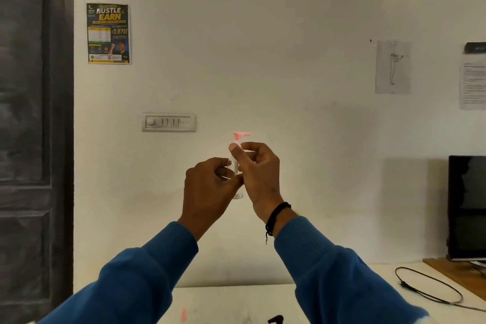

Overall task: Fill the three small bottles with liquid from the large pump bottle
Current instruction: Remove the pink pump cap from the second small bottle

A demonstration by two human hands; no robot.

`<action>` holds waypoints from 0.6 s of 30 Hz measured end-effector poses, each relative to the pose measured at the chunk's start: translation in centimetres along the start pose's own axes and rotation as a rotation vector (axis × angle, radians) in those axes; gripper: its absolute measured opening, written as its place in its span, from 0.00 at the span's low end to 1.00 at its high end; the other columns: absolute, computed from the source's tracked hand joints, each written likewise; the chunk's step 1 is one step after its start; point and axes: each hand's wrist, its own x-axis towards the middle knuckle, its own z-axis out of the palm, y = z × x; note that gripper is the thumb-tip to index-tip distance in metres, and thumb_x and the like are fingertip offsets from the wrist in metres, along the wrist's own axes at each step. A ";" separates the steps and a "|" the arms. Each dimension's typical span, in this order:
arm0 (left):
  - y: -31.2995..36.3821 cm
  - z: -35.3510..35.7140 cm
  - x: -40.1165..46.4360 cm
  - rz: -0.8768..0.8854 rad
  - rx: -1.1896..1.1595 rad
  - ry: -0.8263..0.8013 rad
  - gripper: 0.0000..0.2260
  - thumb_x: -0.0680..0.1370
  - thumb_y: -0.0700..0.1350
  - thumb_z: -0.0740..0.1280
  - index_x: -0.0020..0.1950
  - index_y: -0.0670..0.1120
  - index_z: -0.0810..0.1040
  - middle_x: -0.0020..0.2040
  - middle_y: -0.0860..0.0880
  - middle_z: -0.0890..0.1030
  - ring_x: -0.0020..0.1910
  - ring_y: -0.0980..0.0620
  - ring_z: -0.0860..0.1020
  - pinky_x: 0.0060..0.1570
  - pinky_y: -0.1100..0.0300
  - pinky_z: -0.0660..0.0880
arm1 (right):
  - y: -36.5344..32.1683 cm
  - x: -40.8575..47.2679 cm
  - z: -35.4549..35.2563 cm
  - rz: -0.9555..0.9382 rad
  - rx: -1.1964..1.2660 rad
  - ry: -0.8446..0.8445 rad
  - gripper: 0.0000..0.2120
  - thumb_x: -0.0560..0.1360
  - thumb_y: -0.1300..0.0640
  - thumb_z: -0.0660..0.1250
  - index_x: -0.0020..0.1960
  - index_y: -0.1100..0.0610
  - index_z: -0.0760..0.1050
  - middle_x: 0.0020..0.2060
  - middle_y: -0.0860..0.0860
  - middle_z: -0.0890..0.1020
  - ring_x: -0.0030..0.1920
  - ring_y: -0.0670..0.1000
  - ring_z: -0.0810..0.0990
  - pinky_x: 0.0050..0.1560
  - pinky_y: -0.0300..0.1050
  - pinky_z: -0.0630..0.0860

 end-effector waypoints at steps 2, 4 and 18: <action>0.1 0.0 0.0 0.006 0.002 0.000 0.20 0.73 0.53 0.76 0.59 0.43 0.83 0.45 0.50 0.86 0.38 0.58 0.81 0.43 0.71 0.73 | 0.0 -0.3 0.2 -0.024 -0.040 0.046 0.14 0.75 0.48 0.76 0.53 0.54 0.77 0.43 0.47 0.83 0.44 0.46 0.83 0.46 0.41 0.82; 0.2 0.0 -0.1 0.007 0.006 0.001 0.19 0.73 0.51 0.76 0.59 0.43 0.83 0.46 0.48 0.86 0.39 0.56 0.81 0.45 0.67 0.75 | -0.3 -0.4 0.6 -0.045 -0.048 0.087 0.11 0.76 0.50 0.75 0.50 0.55 0.78 0.41 0.46 0.83 0.43 0.45 0.82 0.46 0.39 0.80; 0.2 0.2 0.0 0.015 0.049 -0.019 0.17 0.74 0.49 0.75 0.59 0.42 0.83 0.48 0.48 0.86 0.39 0.60 0.77 0.44 0.77 0.67 | -0.7 -0.7 0.5 -0.075 -0.121 0.085 0.11 0.76 0.51 0.75 0.50 0.55 0.75 0.41 0.45 0.80 0.42 0.44 0.79 0.43 0.33 0.75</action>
